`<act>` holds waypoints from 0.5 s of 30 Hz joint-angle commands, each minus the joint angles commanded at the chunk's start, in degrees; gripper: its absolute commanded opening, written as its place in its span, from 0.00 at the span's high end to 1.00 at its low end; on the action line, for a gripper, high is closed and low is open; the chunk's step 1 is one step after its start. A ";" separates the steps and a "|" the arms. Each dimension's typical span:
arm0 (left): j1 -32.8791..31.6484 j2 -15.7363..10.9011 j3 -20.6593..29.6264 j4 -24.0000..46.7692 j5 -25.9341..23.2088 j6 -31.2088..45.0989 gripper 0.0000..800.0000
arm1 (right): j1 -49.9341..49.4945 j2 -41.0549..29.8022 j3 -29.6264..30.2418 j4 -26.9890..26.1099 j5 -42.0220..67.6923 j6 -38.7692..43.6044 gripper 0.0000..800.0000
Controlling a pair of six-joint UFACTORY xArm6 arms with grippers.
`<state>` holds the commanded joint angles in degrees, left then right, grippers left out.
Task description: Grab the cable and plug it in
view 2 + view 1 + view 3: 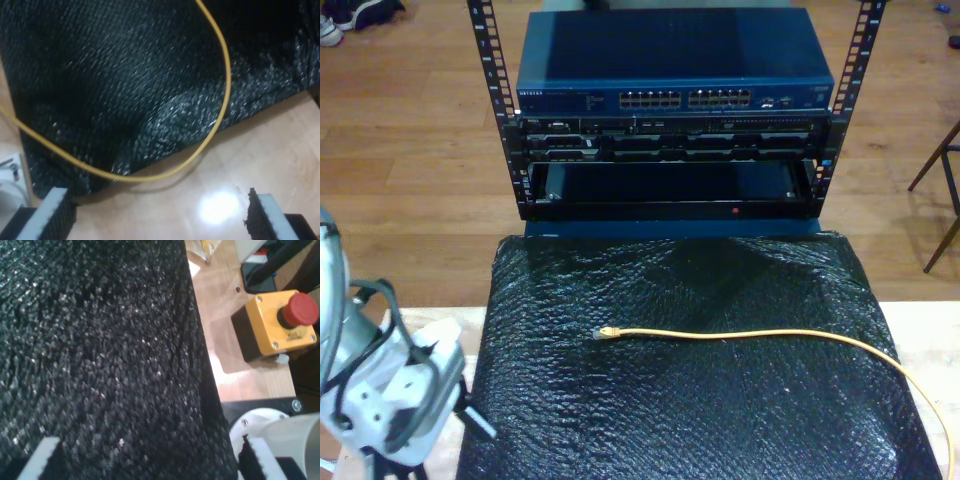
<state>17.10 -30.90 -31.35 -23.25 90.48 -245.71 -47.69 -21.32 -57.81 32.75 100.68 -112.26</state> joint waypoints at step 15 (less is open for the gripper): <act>-1.05 3.34 -6.15 0.00 -0.79 -1.76 0.00 | 24.09 -0.35 2.11 -0.79 -12.04 12.92 0.00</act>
<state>16.04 -27.56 -37.51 -23.25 89.69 -247.47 -23.60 -21.67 -55.70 31.96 88.64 -99.34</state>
